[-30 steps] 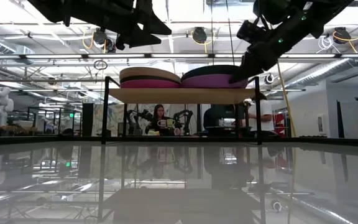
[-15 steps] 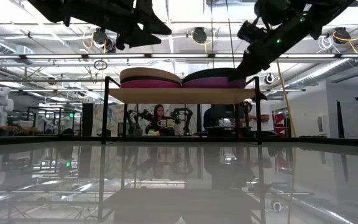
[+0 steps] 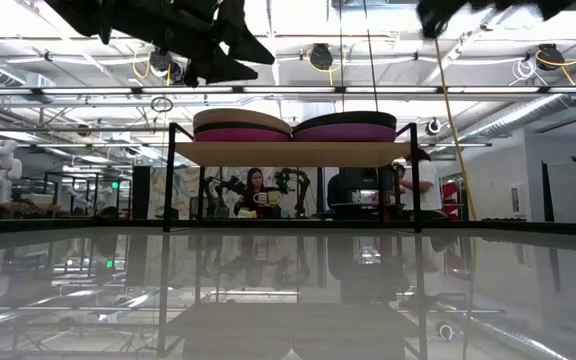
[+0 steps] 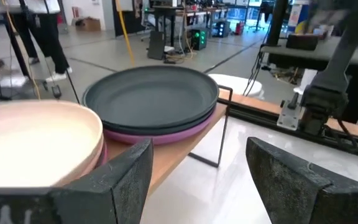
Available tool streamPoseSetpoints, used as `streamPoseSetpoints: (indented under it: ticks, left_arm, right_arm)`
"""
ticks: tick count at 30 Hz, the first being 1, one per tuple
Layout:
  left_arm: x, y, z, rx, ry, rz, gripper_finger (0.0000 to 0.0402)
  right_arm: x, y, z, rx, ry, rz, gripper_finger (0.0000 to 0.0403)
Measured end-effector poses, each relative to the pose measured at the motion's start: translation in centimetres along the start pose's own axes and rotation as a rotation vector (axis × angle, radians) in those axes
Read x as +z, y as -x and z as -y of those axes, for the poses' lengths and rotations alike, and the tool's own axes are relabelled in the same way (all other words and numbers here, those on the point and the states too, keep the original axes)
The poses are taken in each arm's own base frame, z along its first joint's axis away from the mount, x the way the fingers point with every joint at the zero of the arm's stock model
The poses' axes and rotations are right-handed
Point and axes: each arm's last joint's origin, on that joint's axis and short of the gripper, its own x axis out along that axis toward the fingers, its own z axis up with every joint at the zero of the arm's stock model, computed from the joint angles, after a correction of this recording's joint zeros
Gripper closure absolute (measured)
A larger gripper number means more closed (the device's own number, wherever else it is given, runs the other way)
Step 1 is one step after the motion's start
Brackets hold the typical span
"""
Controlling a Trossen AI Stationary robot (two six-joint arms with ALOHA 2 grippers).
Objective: Place and stack plates onto a shelf
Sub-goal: Stack the green plate on top of the black plate on the shelf
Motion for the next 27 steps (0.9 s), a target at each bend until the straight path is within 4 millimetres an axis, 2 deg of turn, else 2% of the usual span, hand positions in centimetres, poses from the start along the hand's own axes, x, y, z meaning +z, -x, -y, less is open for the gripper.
streamPoseSetpoints:
  ticks: [2,5,10,12,14,18,22,27]
  left_arm:
    - [-0.1,0.0,0.0,0.001,0.045,-0.005,0.014]
    - [0.0,0.0,0.1,-0.029,0.099,-0.001,0.014]
    - [0.7,0.0,1.2,-0.305,0.083,-0.072,0.014]
    - [1.5,0.0,1.9,-0.419,0.079,-0.171,0.014]
    - [2.1,0.4,2.4,-0.456,0.048,-0.333,0.014]
    - [2.6,2.1,3.4,-0.436,-0.034,-0.648,0.014]
    - [1.8,4.6,4.2,-0.428,-0.101,-0.887,0.014]
    - [-0.9,8.2,5.7,-0.469,-0.239,-1.116,0.014]
  right_arm:
    - [0.9,1.1,-1.2,-0.009,0.043,0.074,0.0257]
    - [1.4,2.3,-2.4,-0.114,0.075,0.136,0.0257]
    - [0.1,2.7,-2.8,-0.334,0.081,0.165,0.0257]
    - [-0.9,2.5,-2.5,-0.458,0.034,0.17,0.0257]
    - [-2.0,2.2,-2.2,-0.55,0.008,0.181,0.0257]
    - [-3.5,1.7,-2.1,-0.568,0.0,0.211,0.0257]
    - [-4.4,1.4,-2.2,-0.53,-0.009,0.225,0.0257]
    - [-4.6,1.4,-2.4,-0.511,-0.008,0.23,0.0257]
